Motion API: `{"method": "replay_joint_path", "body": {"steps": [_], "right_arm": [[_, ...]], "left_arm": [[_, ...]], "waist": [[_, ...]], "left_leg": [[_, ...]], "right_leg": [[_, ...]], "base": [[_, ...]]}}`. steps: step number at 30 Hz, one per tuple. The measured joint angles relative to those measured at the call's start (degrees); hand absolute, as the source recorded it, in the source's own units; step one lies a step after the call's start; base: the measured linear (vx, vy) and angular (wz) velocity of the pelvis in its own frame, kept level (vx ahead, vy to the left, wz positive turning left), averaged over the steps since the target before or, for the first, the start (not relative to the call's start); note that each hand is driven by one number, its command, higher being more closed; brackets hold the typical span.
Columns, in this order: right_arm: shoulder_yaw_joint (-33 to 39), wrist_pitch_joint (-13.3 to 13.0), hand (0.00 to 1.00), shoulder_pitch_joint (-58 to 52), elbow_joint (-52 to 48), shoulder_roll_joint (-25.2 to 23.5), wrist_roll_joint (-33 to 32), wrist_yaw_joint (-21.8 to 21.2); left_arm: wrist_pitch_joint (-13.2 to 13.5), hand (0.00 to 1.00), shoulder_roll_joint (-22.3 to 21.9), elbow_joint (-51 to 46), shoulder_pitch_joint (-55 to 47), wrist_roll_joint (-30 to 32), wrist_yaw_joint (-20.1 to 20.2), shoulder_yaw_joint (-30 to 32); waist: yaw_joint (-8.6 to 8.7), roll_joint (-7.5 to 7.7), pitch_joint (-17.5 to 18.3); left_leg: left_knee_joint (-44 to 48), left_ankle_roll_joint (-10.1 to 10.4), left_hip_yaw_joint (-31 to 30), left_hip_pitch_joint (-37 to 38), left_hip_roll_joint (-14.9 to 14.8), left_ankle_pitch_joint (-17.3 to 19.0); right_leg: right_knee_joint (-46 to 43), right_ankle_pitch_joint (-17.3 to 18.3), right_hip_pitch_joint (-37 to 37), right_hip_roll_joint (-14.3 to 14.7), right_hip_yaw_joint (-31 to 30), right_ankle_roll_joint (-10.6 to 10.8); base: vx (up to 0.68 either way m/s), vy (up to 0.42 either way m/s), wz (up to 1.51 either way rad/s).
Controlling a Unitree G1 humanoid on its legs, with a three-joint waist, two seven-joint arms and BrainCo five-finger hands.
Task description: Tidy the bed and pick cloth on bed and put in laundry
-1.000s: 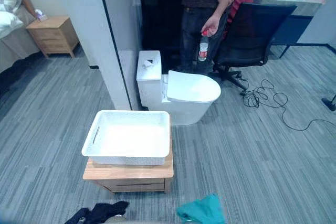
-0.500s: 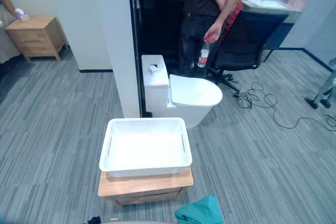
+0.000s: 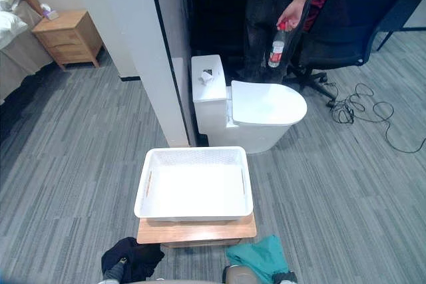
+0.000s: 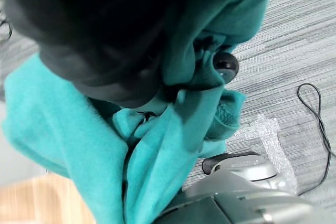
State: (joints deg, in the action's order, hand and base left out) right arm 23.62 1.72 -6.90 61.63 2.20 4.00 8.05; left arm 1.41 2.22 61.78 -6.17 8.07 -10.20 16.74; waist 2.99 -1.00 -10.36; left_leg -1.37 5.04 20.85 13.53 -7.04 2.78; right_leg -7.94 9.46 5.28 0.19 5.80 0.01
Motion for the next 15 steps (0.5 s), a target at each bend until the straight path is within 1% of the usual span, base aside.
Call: {"method": "replay_joint_path", "body": {"steps": [2,4,5,8,9,10,11,12,13,14,15], "right_arm": [[2.58,0.39,1.0,-1.21,-0.19,-0.65,-3.11,0.49],[4.16,0.48,1.0,-2.25,-1.38,-1.55,-4.64,1.42],[5.39,0.56,1.0,-2.55,-2.05,-1.72,-5.53,2.12],[6.1,1.35,1.0,-2.91,-5.32,-2.5,-5.4,3.84],[8.36,2.26,1.0,-2.97,-7.83,-2.33,-5.36,3.62],[9.83,2.43,1.0,-3.88,-12.67,-1.03,-5.25,4.18],[9.76,2.43,1.0,-4.68,-15.96,-0.38,-5.63,3.4],[9.19,2.22,1.0,-6.05,-22.27,0.97,-5.48,3.49],[8.7,2.27,1.0,-7.08,-30.65,1.18,-4.86,4.53],[8.16,2.24,1.0,-7.21,-34.99,1.18,-4.58,5.16],[7.16,2.01,1.0,-7.21,-43.0,1.69,-2.76,6.0]], "left_arm": [[-0.04,1.0,-0.89,-0.35,-0.4,-0.73,-0.05,2.62],[-0.1,1.0,-1.57,-1.32,-1.12,-0.9,-0.17,4.37],[-0.12,1.0,-1.87,-2.2,-1.76,-2.04,-0.19,5.43],[-1.06,1.0,-1.43,-2.15,-2.56,-3.04,-0.32,8.99],[-1.19,1.0,-1.41,-2.21,-2.76,-3.04,-0.26,10.47],[-1.2,1.0,-1.73,-2.2,-2.61,-3.06,-0.39,10.86],[-1.18,1.0,-1.78,-2.2,-2.86,-3.04,-0.26,10.88],[-1.09,1.0,-1.62,-2.28,-2.94,-3.21,-0.01,11.42],[-1.09,1.0,-1.94,-2.58,-3.6,-3.59,-0.02,12.02],[-1.05,1.0,-1.99,-2.63,-4.17,-3.76,-0.04,12.05],[-1.07,1.0,-2.07,-2.62,-5.26,-4.17,-0.04,12.05]], "waist": [[-0.39,-0.09,0.31],[-0.62,-0.18,0.87],[-0.75,-0.19,1.22],[-1.02,0.91,2.0],[-0.73,1.1,2.17],[-0.75,0.91,2.36],[-0.77,0.81,2.35],[-0.74,0.76,2.46],[-0.61,0.59,2.8],[-0.41,0.53,3.05],[-0.13,0.27,3.59]], "left_leg": [[-1.26,0.0,1.47,0.49,-0.4,0.01],[-2.17,0.09,2.74,0.47,-0.48,0.09],[-2.61,0.24,3.86,0.38,-0.53,0.25],[-2.52,0.36,5.95,0.29,-0.62,0.86],[-2.46,0.33,6.65,0.5,-0.62,1.12],[-2.24,0.29,7.12,0.56,-0.61,1.61],[-2.07,0.27,7.12,0.53,-0.6,1.83],[-1.74,0.4,7.17,0.48,-0.64,2.1],[-1.39,0.52,7.52,0.16,-0.84,2.37],[-1.36,0.52,7.76,-0.06,-0.89,2.55],[-1.16,0.58,8.2,-0.6,-1.08,2.58]], "right_leg": [[1.45,-0.88,0.1,0.34,-0.17,0.07],[3.0,-1.96,0.14,0.7,-0.61,0.24],[4.03,-2.84,0.17,0.96,-1.21,0.31],[6.19,-4.71,0.56,1.29,-2.77,0.46],[6.13,-4.71,0.52,1.3,-3.3,0.47],[6.12,-4.75,0.53,1.27,-3.57,0.53],[6.06,-4.75,0.57,1.19,-3.55,0.53],[5.93,-4.68,0.53,1.17,-3.64,0.47],[5.81,-4.59,0.1,1.29,-3.96,0.47],[5.8,-4.51,-0.27,1.41,-4.21,0.48],[5.71,-4.5,-0.96,1.6,-4.6,0.45]], "base": [[-0.05,0.019,-0.03],[-0.05,0.033,-0.14],[-0.06,0.038,-0.3],[-0.03,0.02,-0.32],[-0.01,0.014,-0.29],[-0.01,0.013,-0.18],[-0.01,0.018,-0.11],[0.0,0.009,-0.07],[0.01,0.004,-0.12],[0.03,-0.009,-0.21],[0.06,-0.008,-0.16]]}}
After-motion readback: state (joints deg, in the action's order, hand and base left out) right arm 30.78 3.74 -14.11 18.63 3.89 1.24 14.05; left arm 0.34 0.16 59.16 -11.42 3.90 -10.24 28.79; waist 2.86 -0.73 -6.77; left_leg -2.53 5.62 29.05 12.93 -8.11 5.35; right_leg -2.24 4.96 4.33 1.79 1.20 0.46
